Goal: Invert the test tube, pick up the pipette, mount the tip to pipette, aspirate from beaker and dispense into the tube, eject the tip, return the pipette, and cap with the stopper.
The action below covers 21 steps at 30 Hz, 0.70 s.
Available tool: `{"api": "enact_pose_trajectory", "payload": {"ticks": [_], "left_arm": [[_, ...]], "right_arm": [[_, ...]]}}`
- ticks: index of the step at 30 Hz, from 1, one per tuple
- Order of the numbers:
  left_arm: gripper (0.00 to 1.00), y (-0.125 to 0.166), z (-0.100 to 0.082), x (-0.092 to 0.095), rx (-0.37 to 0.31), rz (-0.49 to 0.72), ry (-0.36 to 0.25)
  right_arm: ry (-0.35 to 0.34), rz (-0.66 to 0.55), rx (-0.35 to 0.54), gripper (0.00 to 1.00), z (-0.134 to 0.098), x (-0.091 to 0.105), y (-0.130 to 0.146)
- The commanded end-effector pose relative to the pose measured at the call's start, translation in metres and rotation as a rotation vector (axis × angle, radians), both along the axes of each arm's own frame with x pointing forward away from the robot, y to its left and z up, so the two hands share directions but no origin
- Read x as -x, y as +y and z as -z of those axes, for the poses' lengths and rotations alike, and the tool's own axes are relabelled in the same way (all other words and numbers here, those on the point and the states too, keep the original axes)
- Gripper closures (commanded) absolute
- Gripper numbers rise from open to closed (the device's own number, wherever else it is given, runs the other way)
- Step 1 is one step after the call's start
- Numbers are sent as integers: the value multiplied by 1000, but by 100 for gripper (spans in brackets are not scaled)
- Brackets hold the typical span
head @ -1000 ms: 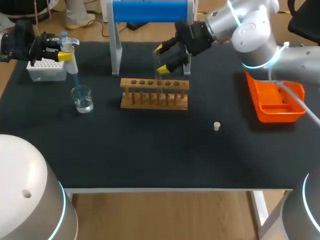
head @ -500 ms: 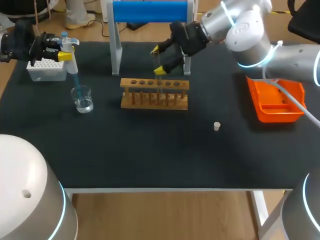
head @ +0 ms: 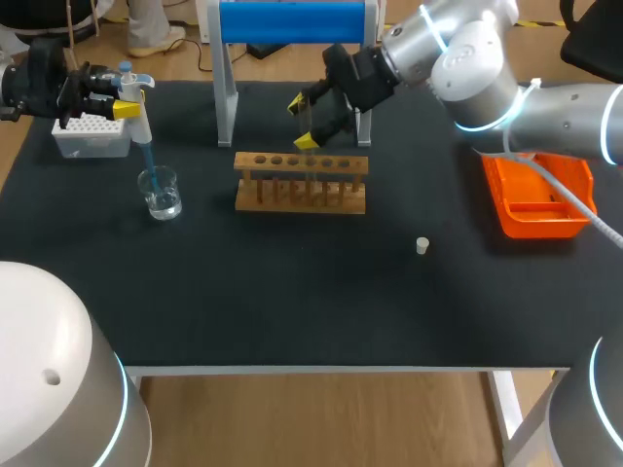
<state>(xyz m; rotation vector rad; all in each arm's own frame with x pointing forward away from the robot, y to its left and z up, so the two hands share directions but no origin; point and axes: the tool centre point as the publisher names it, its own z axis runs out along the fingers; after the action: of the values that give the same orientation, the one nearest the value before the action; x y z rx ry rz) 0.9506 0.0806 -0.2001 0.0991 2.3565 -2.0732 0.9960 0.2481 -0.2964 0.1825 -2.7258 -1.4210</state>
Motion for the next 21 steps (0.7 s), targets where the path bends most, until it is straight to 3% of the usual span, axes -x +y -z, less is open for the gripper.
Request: {"api": "enact_pose_trajectory", "payload": {"ticks": [1,21], "left_arm": [[100,1,-1,-1,-1,4,1],[100,1,-1,-1,-1,4,1]], "right_arm": [[7,-5,6,0,2,-3,2],[22,-1,32,0,8,-4,3]]}}
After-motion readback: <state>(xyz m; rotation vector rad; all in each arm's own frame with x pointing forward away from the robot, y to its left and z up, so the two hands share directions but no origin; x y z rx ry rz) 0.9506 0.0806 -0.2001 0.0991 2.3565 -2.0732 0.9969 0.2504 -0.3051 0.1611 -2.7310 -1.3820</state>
